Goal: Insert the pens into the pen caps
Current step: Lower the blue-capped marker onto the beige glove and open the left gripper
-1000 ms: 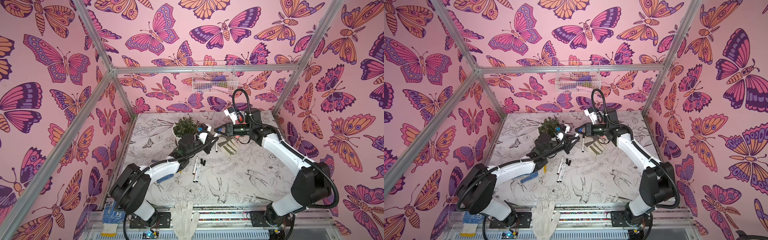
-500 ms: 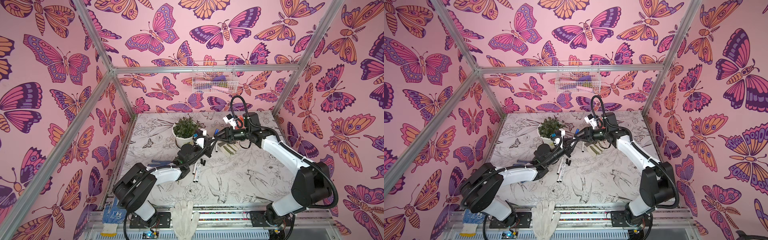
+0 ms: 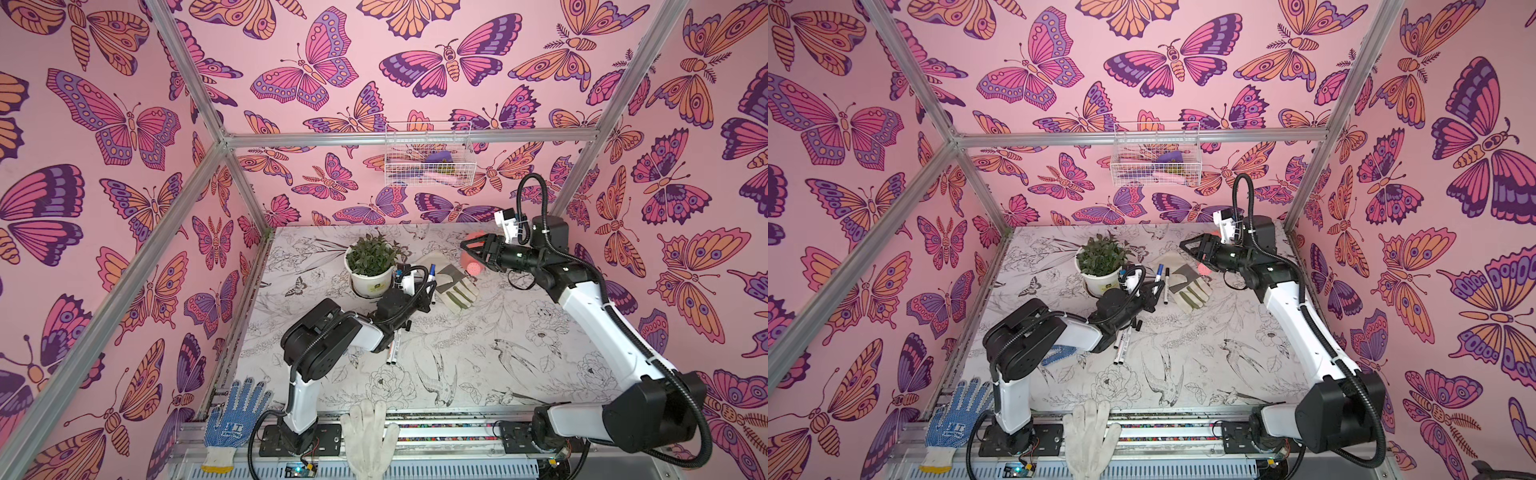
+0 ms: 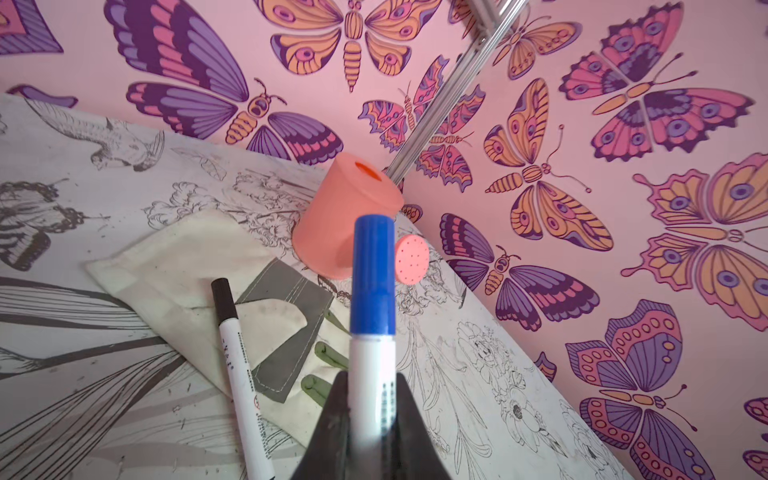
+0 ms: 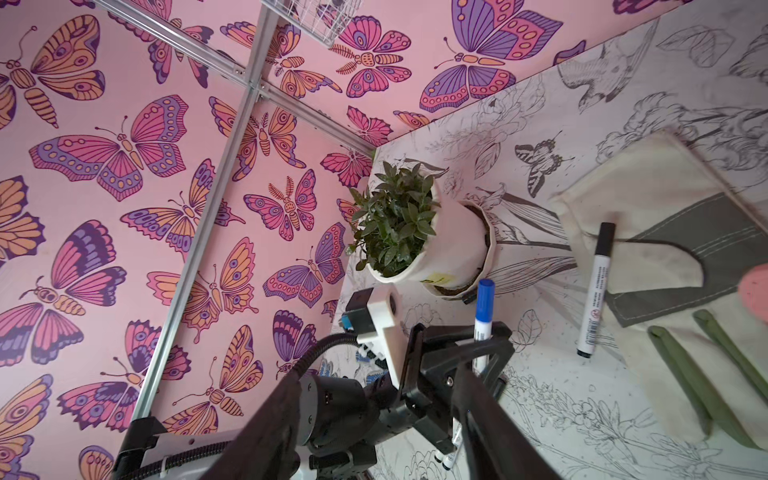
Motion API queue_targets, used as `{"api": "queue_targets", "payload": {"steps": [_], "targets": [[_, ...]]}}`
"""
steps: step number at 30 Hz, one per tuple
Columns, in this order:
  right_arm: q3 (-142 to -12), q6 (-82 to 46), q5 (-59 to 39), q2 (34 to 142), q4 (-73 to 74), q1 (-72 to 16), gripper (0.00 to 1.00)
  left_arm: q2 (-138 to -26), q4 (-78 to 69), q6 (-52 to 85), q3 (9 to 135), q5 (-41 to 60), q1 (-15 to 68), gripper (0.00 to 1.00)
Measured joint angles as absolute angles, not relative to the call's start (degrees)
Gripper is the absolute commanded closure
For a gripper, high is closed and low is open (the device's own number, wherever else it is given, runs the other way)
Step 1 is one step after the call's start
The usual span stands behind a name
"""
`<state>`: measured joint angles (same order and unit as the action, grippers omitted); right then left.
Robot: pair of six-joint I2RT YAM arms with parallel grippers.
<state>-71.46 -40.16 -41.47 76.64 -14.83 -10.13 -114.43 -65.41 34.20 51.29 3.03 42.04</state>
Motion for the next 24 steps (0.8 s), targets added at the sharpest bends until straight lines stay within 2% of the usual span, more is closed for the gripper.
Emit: {"api": "queue_targets", "payload": {"steps": [10,15,16,17,20,22,24], "targets": [[-71.5,-37.1,-36.9,76.4,-20.0,-10.1,0.41,-125.7,-54.1,41.3,69.6,1.5,43.7,1.00],[-71.5,-35.9,-36.0,75.9,-21.4,-10.1,0.42,-128.8,-51.4,44.3,73.4,1.4,44.3,1.00],[-71.5,-35.7,-35.9,75.7,-21.8,-10.1,0.42,-129.4,-51.0,44.9,73.7,1.4,44.3,0.97],[-71.5,-35.5,-35.9,75.5,-22.1,-10.1,0.42,-130.0,-50.5,45.4,74.1,1.3,44.3,0.92],[-71.5,-34.4,-35.6,74.8,-23.1,-10.1,0.44,-131.8,-49.1,47.0,75.7,1.2,44.3,0.57],[-71.5,-34.0,-35.4,74.2,-23.8,-10.1,0.45,-132.6,-47.9,47.8,76.3,1.0,44.3,0.42],[-71.5,-33.5,-35.2,73.7,-24.2,-10.1,0.46,-132.7,-47.0,48.7,76.5,0.9,44.3,0.36]]}}
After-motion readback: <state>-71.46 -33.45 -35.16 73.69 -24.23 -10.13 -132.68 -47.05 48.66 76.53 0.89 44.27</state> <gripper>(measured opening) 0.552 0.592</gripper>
